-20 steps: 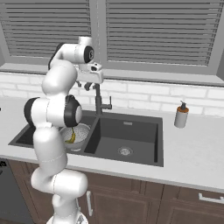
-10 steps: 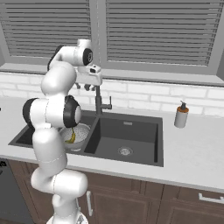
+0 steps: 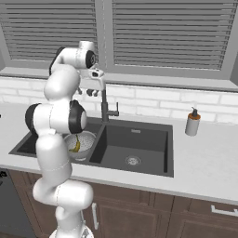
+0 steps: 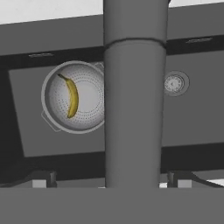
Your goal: Put the colander in the sink, put the banana in the colander, and turn on the sink faucet and pour water over the colander.
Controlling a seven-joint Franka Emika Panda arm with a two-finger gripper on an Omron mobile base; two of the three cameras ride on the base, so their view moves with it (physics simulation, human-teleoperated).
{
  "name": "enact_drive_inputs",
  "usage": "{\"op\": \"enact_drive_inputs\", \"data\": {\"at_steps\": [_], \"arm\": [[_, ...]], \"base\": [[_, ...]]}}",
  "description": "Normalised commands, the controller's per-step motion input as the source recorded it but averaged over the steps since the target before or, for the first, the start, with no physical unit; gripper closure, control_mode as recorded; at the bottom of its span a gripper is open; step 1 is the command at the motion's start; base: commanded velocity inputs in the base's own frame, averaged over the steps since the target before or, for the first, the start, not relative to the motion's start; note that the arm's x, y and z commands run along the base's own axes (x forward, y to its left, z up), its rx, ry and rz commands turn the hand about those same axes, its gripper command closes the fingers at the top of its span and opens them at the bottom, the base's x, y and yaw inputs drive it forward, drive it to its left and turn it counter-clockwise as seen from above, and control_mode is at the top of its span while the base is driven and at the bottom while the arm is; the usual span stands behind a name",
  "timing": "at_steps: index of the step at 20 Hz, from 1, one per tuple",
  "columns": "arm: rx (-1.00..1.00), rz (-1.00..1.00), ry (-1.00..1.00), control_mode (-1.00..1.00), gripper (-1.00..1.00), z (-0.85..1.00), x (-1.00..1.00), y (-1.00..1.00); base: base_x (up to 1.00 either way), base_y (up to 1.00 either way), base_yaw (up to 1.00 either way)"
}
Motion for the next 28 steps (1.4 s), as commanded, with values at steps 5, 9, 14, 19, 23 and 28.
{"op": "enact_drive_inputs", "data": {"at_steps": [5,9,14,19,23,28], "arm": [[-0.04,0.00,0.04,-1.00,-1.00,-0.24,0.10,0.48],[-0.04,0.00,0.03,-1.00,-1.00,-0.26,0.11,0.52],[-0.02,0.00,0.01,-1.00,-1.00,-0.29,0.06,0.51],[0.00,0.00,0.00,-1.00,-1.00,-0.32,0.15,0.44],[0.00,0.00,0.00,-1.00,-1.00,-0.27,0.21,0.32],[0.00,0.00,0.00,-1.00,-1.00,-0.27,0.22,0.32]], "base": [[0.00,0.00,0.00],[0.00,0.00,0.00],[0.00,0.00,0.00],[0.00,0.00,0.00],[0.00,0.00,0.00],[0.00,0.00,0.00]]}}
